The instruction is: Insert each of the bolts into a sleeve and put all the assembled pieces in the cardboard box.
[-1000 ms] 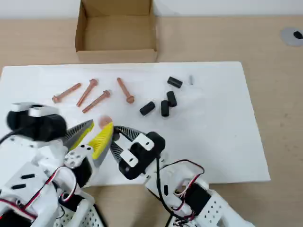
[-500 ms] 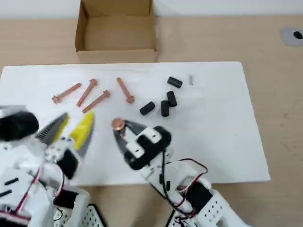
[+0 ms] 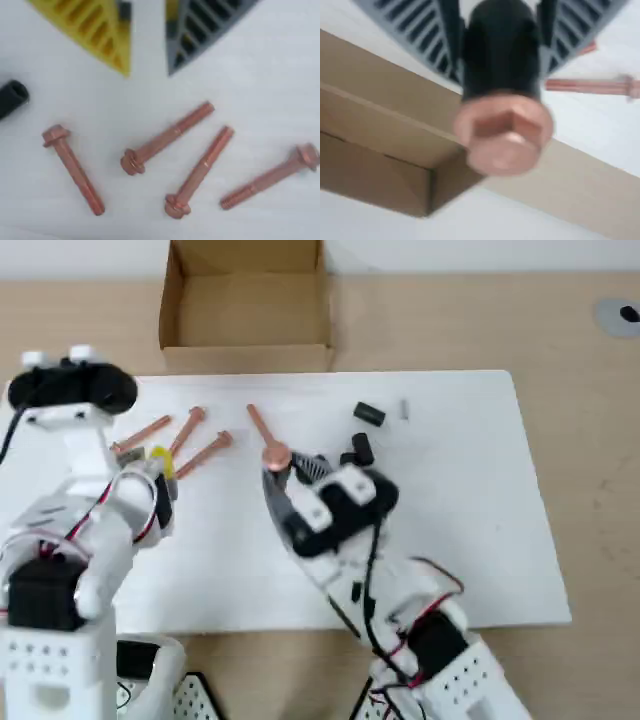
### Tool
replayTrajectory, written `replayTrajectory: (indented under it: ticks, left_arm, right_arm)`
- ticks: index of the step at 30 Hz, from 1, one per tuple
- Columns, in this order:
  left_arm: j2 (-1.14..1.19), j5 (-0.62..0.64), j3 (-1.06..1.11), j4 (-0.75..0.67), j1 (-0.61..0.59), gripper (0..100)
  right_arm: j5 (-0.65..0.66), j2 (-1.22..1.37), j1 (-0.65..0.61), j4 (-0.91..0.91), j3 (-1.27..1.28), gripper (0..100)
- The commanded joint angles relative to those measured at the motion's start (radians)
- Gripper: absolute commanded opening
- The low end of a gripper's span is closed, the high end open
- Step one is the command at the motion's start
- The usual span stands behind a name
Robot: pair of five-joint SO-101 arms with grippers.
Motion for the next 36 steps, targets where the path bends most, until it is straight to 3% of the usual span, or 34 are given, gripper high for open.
replayTrajectory:
  ticks: [1,6,16,36]
  left_arm:
    - [0.085,-0.046,0.026,-0.092,-0.009,15]
    - [0.223,-0.077,0.069,-0.203,-0.014,16]
    - [0.308,-0.077,0.147,-0.279,-0.015,16]
    - [0.308,-0.078,0.216,-0.284,-0.015,16]
  right_arm:
    - [-0.012,0.262,0.071,-0.075,-0.239,0.9]
    - [-0.034,0.608,0.150,-0.150,-0.460,0.9]
    - [-0.095,1.276,0.248,-0.166,-1.003,0.9]
    - [-0.080,2.344,0.410,-0.158,-2.106,1.2]
